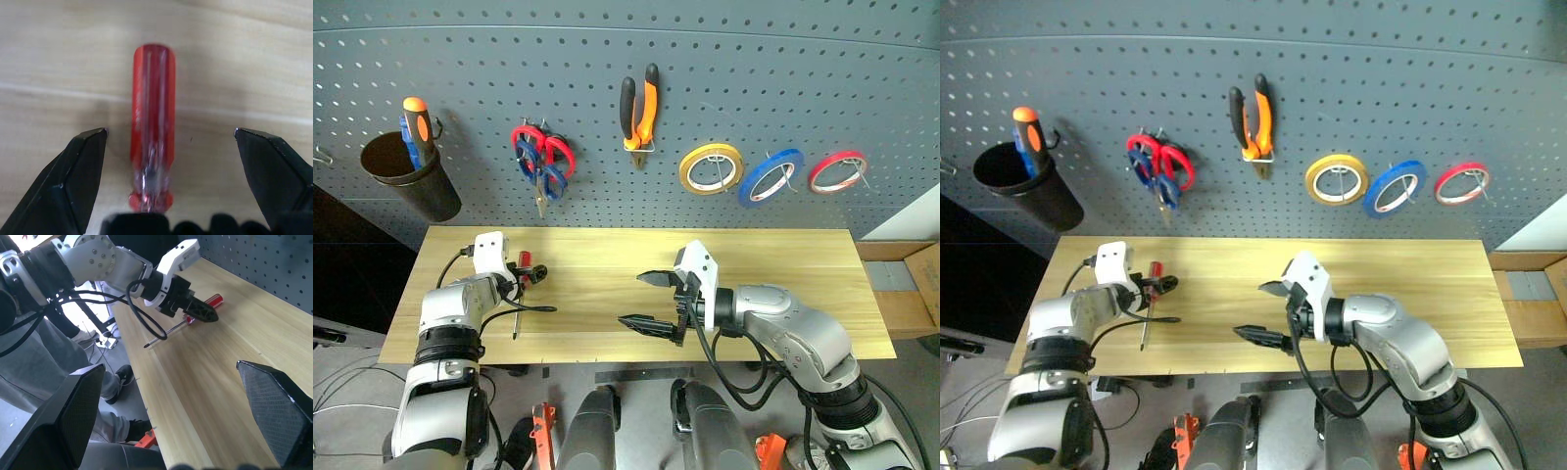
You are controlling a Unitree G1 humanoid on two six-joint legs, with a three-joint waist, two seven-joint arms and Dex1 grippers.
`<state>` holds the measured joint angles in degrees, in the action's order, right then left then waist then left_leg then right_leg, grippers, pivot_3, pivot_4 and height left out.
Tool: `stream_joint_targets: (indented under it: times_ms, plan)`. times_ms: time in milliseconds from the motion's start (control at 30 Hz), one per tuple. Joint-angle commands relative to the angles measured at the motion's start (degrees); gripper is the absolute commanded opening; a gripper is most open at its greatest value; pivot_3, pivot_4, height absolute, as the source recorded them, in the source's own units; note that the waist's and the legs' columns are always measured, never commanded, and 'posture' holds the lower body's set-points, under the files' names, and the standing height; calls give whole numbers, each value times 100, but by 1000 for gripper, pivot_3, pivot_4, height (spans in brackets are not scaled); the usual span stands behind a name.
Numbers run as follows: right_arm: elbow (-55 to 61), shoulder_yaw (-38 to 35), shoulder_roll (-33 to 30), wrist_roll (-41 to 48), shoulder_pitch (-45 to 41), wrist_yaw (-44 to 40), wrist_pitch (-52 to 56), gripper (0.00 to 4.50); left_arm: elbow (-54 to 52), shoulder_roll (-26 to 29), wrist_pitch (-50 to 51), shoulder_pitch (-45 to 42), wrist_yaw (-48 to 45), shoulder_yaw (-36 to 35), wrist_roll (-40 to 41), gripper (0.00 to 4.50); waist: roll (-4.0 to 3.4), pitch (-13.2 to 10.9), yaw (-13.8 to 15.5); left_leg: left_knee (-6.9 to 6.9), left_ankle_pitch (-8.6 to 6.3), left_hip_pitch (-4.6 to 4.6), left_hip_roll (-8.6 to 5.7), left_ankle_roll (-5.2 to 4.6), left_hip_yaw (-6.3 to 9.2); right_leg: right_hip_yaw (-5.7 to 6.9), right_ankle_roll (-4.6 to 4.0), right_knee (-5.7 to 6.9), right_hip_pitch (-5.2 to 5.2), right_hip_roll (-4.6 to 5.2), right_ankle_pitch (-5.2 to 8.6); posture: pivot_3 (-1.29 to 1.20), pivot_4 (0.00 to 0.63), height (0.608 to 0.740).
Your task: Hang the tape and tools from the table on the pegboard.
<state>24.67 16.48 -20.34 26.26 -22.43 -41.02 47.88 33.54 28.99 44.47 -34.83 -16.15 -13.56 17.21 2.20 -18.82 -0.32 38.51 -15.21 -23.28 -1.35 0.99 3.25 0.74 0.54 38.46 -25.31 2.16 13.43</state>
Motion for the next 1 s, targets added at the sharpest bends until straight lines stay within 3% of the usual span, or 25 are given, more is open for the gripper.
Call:
stream_joint_targets:
  times_ms: [33, 333, 467, 600, 700, 800, 1000]
  plan:
    - [308, -31, -23, 135, 26, 21, -2, 4500, 77, -32, 26, 41, -56, -23, -40, 3925, -1, -1, -4, -1, 0, 0, 0, 0, 0, 0, 0, 0, 0, 0, 0, 6, 373, 740]
    - [148, -7, 20, 89, -72, 24, -115, 4500, -713, 57, 485, 366, -84, -236, 100, 850, -2, -1, -5, -47, -1, -1, -5, 3, -10, -2, 11, -63, 2, 7, 4, 12, 359, 740]
    - [49, -1, 14, 54, -118, -11, -198, 4500, -1851, 90, 685, 793, -252, -424, 356, 820, -2, -1, -15, -47, -12, -17, -5, 11, -14, -4, 12, -92, -3, 10, 4, 12, 344, 740]
    - [-139, 9, 2, -1, -224, -96, -348, 4500, -4101, 141, 584, 1803, -667, -604, 850, 820, -2, -1, -13, -54, -16, -44, -3, 15, -10, -2, 11, -132, -11, 11, 3, 27, 322, 740]
    - [-411, 61, 41, -79, -396, -222, -565, 4500, -5781, -330, 25, 2679, -923, -1234, 1658, 820, -4, 4, 7, -54, -21, -53, -3, 21, -8, 2, 11, -147, -12, 15, 3, 42, 301, 740]
    - [-684, 125, 82, -102, -560, -399, -784, 4500, -6645, -682, -557, 3224, -893, -1659, 1945, 820, 0, 13, 34, -51, -25, -53, -5, 23, -13, 2, 10, -152, -10, 18, 3, 65, 279, 740]
    - [-1013, -25, 378, 265, -1004, -835, -928, 4500, -7518, -841, -1034, 3803, -411, -2185, 2199, 820, 3, 29, 101, -41, -23, -50, -4, 20, -12, 5, 11, -137, -5, 13, 3, 127, 251, 740]
